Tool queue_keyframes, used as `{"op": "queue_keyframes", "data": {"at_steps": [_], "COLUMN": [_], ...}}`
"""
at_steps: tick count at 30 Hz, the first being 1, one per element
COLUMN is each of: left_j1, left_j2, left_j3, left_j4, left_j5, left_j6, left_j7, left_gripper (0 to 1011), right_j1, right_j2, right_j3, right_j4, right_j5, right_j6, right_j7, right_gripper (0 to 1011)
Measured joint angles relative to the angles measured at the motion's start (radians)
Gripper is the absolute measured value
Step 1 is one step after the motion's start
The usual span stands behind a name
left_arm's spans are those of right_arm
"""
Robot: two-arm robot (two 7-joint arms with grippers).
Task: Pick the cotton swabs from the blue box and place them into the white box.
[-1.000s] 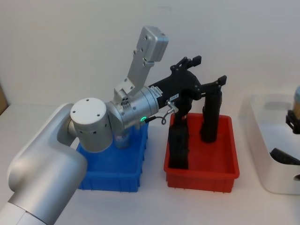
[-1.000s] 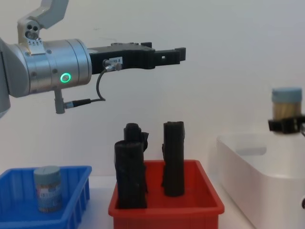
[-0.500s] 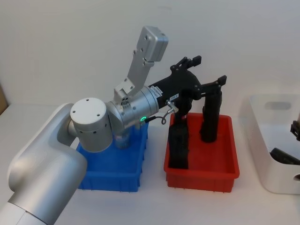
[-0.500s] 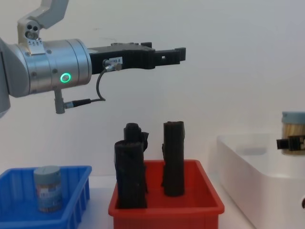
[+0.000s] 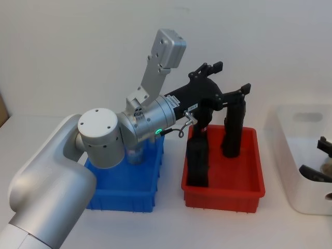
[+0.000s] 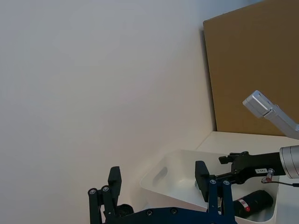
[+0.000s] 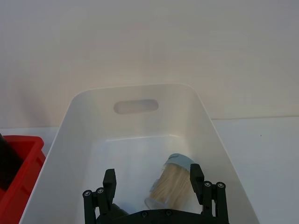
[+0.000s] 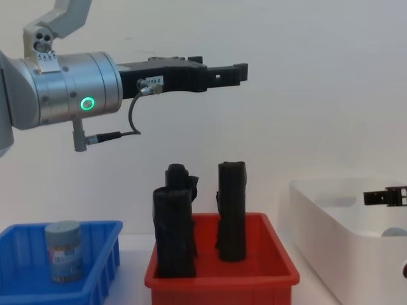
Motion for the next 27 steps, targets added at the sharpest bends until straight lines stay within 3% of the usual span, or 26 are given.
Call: {"op": "queue_keyframes", "data": {"at_steps": [27], "left_j1": [0.000], "left_j2": [0.000], "left_j3": [0.000], "left_j4": [0.000], "left_j5": [0.000], "left_j6": [0.000], "left_j7": [0.000], "left_gripper": [1004], "right_j1": [0.006], "right_j2": [-0.003], "right_j3": [0.003], "right_j4": [0.017], "right_j5": [0.010], "right_j6": [-0.001], "right_j7": [-0.005], "right_gripper": [1002]}}
